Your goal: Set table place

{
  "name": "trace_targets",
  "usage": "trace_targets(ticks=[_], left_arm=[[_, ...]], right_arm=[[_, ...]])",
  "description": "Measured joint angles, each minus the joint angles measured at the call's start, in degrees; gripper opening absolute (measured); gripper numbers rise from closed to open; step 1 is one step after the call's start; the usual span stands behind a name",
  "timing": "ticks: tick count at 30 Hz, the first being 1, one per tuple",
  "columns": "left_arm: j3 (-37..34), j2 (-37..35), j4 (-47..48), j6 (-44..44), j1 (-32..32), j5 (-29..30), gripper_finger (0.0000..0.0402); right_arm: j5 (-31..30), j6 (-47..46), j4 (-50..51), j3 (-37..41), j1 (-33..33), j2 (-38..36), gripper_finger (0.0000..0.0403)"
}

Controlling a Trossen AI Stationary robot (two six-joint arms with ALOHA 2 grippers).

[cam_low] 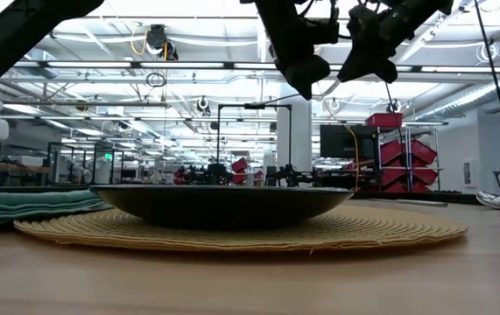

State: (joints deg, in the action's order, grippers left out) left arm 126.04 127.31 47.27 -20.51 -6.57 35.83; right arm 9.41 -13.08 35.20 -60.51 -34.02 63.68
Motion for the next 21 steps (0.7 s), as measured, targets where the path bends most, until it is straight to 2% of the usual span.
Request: trace_targets(ticks=[9, 12, 14, 17, 21], left_arm=[[0.00, 0.00, 0.32, -0.13, -0.15, 0.18, 0.0000], [0.00, 0.00, 2.45, -0.99, -0.10, 2.96, 0.0000], [0.00, 0.00, 4.97, -1.01, -0.13, 5.14, 0.0000], [-0.11, -1.04, 11.02, 0.92, -0.24, 5.33, 0.0000], [-0.07, -3.35, 19.01, 6.42, -0.19, 2.50, 0.0000]], right_arm=[[1.03, -0.05, 2.27, -2.28, -0.04, -1.42, 0.0170], [0.08, 2.16, 4.87, -4.63, -0.03, -1.44, 0.0201], [-2.69, 2.26, 7.64, -6.18, -0.01, -1.44, 0.0212], [-6.59, 3.15, 11.90, -7.84, -0.73, -1.44, 0.0216], [-7.19, 3.50, 15.35, -8.35, -3.21, -1.48, 0.0210]])
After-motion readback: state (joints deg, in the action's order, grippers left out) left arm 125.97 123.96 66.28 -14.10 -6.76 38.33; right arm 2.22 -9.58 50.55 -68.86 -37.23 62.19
